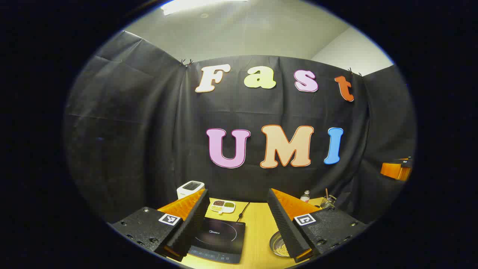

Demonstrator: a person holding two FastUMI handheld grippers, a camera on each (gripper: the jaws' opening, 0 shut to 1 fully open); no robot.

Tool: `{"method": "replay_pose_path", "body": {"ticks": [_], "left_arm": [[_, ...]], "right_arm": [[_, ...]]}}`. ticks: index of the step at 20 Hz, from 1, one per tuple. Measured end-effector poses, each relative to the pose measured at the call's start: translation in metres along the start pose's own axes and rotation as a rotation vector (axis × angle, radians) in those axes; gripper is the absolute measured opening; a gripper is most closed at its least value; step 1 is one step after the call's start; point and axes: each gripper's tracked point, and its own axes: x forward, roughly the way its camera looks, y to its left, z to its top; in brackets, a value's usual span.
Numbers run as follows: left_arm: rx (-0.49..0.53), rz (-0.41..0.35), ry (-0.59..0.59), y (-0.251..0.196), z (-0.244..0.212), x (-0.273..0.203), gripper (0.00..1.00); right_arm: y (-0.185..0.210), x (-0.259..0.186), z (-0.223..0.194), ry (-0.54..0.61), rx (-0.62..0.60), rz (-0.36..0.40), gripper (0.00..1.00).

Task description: First push the handle of the pot to place it horizontally, then grasp the pot with both hands and set it on the induction cooktop.

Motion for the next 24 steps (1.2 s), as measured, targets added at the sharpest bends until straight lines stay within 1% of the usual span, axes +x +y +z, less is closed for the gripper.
{"method": "replay_pose_path", "body": {"ticks": [1,2,3,4,5,6,12,13,14,15,16,17,18,19,23,24], "left_arm": [[0.000,-0.002,0.004,0.001,-0.001,-0.001,0.91],[0.002,0.001,0.008,0.002,-0.004,-0.001,0.92],[0.004,0.005,0.011,0.005,-0.005,-0.002,0.91],[0.006,0.008,0.011,0.007,-0.004,-0.004,0.95],[0.009,0.011,0.013,0.009,-0.006,-0.004,0.95],[0.014,0.015,0.016,0.011,-0.007,-0.004,0.95],[0.022,0.003,0.044,0.017,-0.018,-0.003,0.95],[0.023,0.001,0.052,0.018,-0.021,-0.002,0.92],[0.022,0.000,0.056,0.020,-0.023,-0.001,0.95],[0.018,-0.002,0.060,0.021,-0.024,0.000,0.92],[0.013,-0.004,0.064,0.022,-0.026,0.001,0.95],[0.009,-0.004,0.067,0.024,-0.028,0.002,0.95],[0.008,-0.002,0.069,0.026,-0.029,0.004,0.92],[0.006,-0.001,0.071,0.028,-0.030,0.004,0.95],[0.002,-0.001,0.087,0.033,-0.036,0.007,0.95],[0.001,-0.002,0.089,0.035,-0.037,0.007,0.92]], "right_arm": [[0.002,0.000,-0.001,0.003,0.002,0.004,0.94],[0.004,0.000,-0.001,0.006,0.004,0.009,0.99],[0.006,0.000,-0.001,0.012,0.006,0.014,0.99],[0.008,0.002,-0.003,0.018,0.009,0.016,1.00],[0.009,0.002,-0.004,0.022,0.012,0.017,1.00],[0.010,0.001,-0.004,0.024,0.013,0.018,0.94],[0.013,-0.002,-0.006,0.040,0.016,0.003,0.94],[0.014,-0.001,-0.006,0.039,0.021,-0.001,0.94],[0.014,-0.002,-0.004,0.037,0.024,-0.007,0.94],[0.014,-0.003,-0.003,0.036,0.024,-0.015,0.94],[0.013,-0.004,-0.004,0.036,0.020,-0.022,0.94],[0.011,-0.004,-0.005,0.035,0.014,-0.032,0.94],[0.010,-0.003,-0.005,0.035,0.008,-0.040,0.94],[0.010,-0.004,-0.008,0.037,0.005,-0.047,0.94],[0.012,-0.002,-0.018,0.068,0.019,-0.055,0.94],[0.013,-0.001,-0.022,0.079,0.023,-0.056,0.94]]}}
